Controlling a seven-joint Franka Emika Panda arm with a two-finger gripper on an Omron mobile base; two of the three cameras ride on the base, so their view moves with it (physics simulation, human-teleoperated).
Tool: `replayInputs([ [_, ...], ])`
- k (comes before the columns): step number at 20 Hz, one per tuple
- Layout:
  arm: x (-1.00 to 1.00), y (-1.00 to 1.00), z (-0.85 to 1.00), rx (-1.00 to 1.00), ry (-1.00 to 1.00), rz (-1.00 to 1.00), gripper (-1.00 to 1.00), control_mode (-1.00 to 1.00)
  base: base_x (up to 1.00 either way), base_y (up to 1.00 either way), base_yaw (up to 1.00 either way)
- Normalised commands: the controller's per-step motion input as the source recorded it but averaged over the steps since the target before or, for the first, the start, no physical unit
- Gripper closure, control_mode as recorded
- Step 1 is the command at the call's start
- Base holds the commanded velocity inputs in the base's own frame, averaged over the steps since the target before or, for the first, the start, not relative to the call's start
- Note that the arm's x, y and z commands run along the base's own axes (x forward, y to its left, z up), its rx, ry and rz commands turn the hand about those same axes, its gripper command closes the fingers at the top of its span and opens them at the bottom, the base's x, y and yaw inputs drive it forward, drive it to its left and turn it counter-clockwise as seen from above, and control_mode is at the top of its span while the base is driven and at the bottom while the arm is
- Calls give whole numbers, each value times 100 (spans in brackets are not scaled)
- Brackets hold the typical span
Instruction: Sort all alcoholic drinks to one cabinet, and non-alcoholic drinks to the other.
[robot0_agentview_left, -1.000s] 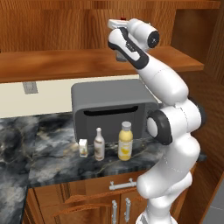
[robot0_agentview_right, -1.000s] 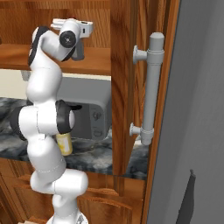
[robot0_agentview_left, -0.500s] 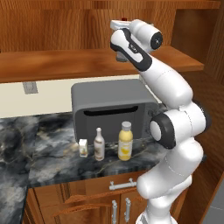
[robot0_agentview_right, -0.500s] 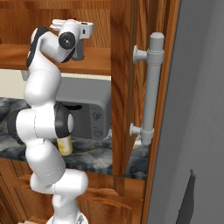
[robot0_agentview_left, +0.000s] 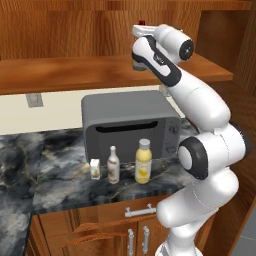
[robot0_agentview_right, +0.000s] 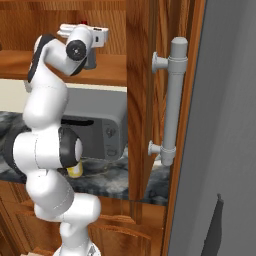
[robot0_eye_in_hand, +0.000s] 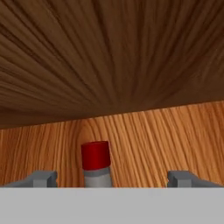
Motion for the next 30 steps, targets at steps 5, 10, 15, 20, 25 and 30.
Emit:
replayInputs([
  [5,-55,0,0,0,0,0,-100,-100,0,0,0],
  [10,-60,0,0,0,0,0,-100,-100,0,0,0],
  [15,-56,0,0,0,0,-2,-100,-100,0,0,0],
  [20,-48,2,0,0,2,-6,-100,-100,0,0,0],
  [25,-40,8,0,0,9,-10,-100,-100,0,0,0],
  [30,-38,13,0,0,14,-12,-100,-100,0,0,0],
])
